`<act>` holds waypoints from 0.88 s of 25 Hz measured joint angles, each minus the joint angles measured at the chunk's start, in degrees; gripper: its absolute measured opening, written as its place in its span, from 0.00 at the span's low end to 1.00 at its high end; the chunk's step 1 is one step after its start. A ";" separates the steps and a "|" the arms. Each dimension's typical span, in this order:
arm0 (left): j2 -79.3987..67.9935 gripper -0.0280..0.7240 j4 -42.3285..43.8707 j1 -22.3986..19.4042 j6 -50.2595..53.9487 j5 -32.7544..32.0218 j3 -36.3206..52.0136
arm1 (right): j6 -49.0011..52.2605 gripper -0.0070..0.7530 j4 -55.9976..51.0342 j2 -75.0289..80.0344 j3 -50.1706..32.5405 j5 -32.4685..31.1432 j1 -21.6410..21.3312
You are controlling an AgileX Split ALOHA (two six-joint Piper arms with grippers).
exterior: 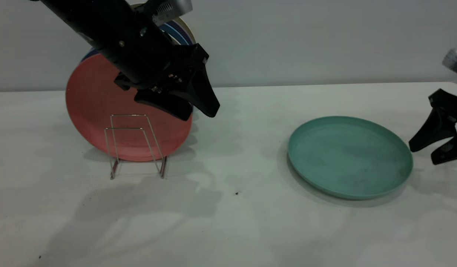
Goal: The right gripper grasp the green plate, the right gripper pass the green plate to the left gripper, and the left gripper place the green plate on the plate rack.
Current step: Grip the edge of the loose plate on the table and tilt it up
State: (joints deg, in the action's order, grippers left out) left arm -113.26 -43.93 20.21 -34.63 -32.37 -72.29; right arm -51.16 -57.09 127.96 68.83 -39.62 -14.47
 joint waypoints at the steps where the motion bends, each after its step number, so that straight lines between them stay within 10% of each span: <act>1: 0.00 0.75 -0.07 0.00 0.02 0.00 0.00 | -0.71 0.63 -0.84 1.51 0.97 -0.55 -0.21; 14: -0.05 0.75 -0.42 0.06 -0.04 -1.28 0.00 | -7.72 0.59 -12.38 10.38 4.53 -3.61 0.86; 22: -0.12 0.75 -0.53 0.06 -0.14 2.67 0.00 | -13.44 0.04 -15.26 11.27 4.66 -0.94 4.93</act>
State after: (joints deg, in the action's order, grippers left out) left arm -113.37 -44.46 20.27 -34.77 -29.69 -72.29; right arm -64.60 -72.34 139.23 73.49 -40.55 -9.54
